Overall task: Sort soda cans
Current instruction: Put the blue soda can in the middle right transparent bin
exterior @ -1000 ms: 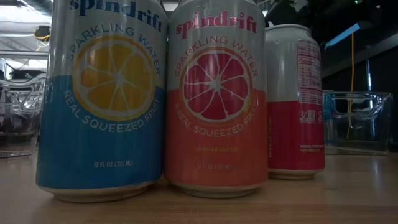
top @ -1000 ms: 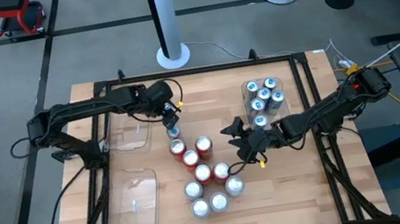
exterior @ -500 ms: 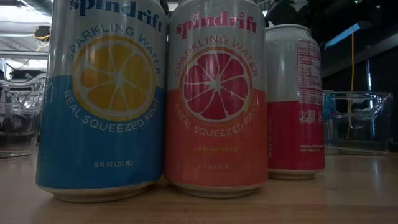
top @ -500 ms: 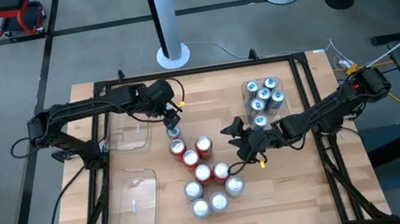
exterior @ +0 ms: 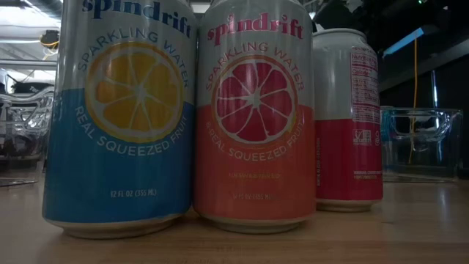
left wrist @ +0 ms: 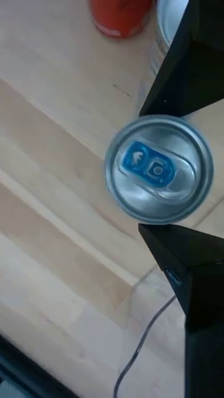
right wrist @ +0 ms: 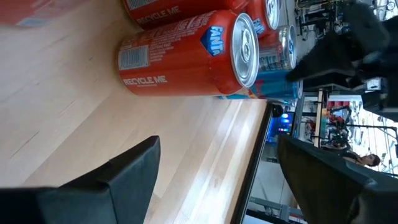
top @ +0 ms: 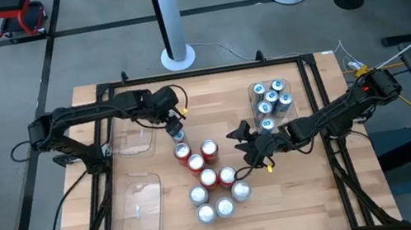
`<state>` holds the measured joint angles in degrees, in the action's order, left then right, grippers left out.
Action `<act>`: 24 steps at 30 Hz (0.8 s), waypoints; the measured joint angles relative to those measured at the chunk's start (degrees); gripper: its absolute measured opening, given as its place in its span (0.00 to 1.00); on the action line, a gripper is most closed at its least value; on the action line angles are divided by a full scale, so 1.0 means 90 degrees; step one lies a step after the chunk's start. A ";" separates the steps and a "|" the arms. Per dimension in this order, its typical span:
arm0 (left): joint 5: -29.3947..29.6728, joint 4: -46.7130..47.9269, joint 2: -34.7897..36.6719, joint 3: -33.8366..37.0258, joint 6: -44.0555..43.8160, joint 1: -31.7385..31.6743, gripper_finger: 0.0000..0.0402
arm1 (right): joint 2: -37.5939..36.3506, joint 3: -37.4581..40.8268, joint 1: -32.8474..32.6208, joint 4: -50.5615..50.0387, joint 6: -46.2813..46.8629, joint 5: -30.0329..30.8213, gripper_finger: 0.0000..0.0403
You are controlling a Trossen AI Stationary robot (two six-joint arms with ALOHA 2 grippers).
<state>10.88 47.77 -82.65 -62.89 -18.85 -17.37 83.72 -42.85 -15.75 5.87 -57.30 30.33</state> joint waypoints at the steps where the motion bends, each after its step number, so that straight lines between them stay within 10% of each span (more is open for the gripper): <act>1: -0.0001 -0.0047 -0.0001 0.0047 0.0003 0.0000 0.66 | 0.0000 0.0000 0.0000 0.0000 0.0000 -0.0001 0.80; 24: 0.0004 -0.0868 -0.0001 0.0455 0.0643 0.0015 0.57 | 0.0000 0.0000 0.0002 0.0000 0.0000 0.0005 0.80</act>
<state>10.92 39.95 -82.65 -58.80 -13.07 -17.23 83.72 -42.85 -15.73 5.87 -57.30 30.37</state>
